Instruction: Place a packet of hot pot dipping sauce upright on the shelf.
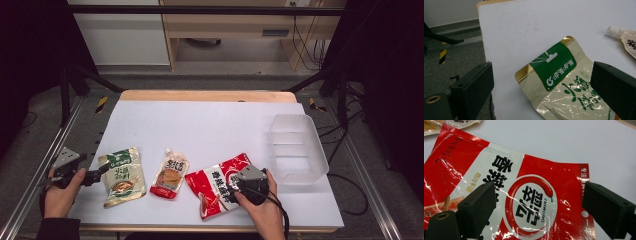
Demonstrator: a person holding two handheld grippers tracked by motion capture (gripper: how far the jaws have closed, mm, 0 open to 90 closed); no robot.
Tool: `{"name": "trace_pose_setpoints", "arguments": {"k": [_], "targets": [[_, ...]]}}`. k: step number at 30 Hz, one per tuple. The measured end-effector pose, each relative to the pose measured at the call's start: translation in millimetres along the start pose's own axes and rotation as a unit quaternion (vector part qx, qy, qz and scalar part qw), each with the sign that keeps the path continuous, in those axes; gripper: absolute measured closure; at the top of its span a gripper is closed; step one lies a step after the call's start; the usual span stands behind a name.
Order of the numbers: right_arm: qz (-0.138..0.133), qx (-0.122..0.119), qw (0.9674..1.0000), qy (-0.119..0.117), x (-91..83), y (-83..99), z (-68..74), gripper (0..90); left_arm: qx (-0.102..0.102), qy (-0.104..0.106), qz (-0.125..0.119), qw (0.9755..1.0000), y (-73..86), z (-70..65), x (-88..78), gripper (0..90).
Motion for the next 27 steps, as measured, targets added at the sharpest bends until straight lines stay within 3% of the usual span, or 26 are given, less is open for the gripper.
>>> {"name": "trace_pose_setpoints", "arguments": {"k": [6,8,15,22,24,27], "targets": [[0.009,-0.006,0.9999,0.001,0.8,2.4,3.1,11.2,-0.007,0.002,-0.004,1.0000,3.2,8.3,-1.1,5.9],[0.012,-0.009,0.9999,0.004,1.0,2.3,3.4,11.2,0.004,-0.001,-0.001,1.0000,5.2,13.6,0.3,6.1],[0.019,-0.016,0.9997,0.003,3.8,3.7,5.2,11.4,0.013,-0.001,0.015,0.9998,11.9,24.0,7.0,11.8],[0.029,-0.021,0.9994,0.005,5.7,6.0,7.0,12.2,0.029,0.032,0.039,0.9983,16.6,21.1,19.2,19.2],[0.031,-0.019,0.9993,0.005,6.6,6.5,6.6,12.5,0.025,0.048,0.046,0.9975,17.5,16.2,23.6,19.5],[0.032,-0.019,0.9993,0.004,6.7,6.6,6.7,12.6,0.030,0.052,0.051,0.9969,17.9,13.1,25.8,20.5]]}}
Point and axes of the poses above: each handheld gripper's, and its own axes: x roughly forward along the jaws, y roughly out of its underside, z roughly to its left, the point moved 8 cm from there along x, roughly forward along the jaws, and after that the axes turned 10 degrees about x, right-handed, at the moved point
